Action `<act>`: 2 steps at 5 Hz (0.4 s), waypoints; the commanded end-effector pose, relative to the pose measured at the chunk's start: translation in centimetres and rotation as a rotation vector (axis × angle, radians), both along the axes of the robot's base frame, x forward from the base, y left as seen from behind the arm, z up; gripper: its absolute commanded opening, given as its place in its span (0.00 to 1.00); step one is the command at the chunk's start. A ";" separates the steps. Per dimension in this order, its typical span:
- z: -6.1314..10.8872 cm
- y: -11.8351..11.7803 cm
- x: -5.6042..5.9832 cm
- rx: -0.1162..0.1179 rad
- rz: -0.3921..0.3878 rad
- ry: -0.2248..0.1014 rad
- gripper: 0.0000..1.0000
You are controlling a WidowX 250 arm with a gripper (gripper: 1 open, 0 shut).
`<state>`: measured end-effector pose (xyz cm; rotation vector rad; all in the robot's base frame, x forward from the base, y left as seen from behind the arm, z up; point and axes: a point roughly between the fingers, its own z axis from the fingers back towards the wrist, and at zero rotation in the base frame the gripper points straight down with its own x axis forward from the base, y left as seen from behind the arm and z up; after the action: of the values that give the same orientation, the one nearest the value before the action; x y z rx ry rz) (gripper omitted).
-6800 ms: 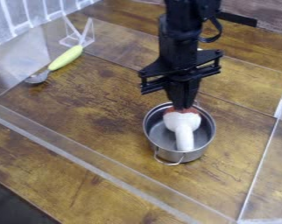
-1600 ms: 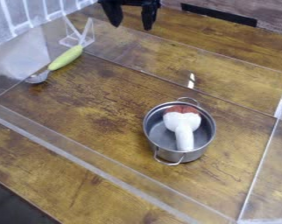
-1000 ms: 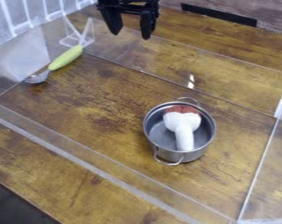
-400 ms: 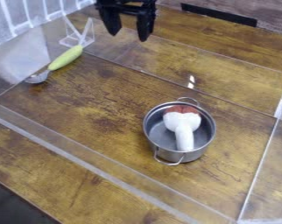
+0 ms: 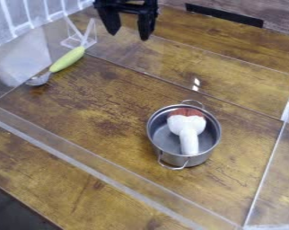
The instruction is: Put the mushroom in the silver pot
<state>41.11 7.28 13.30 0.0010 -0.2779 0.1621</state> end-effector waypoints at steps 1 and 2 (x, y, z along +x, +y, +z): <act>2.2 -0.4 0.5 0.013 -0.048 -0.075 1.00; 1.2 -1.6 1.0 0.008 -0.111 -0.068 1.00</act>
<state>41.78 6.73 12.57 -0.0171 -0.2942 0.0845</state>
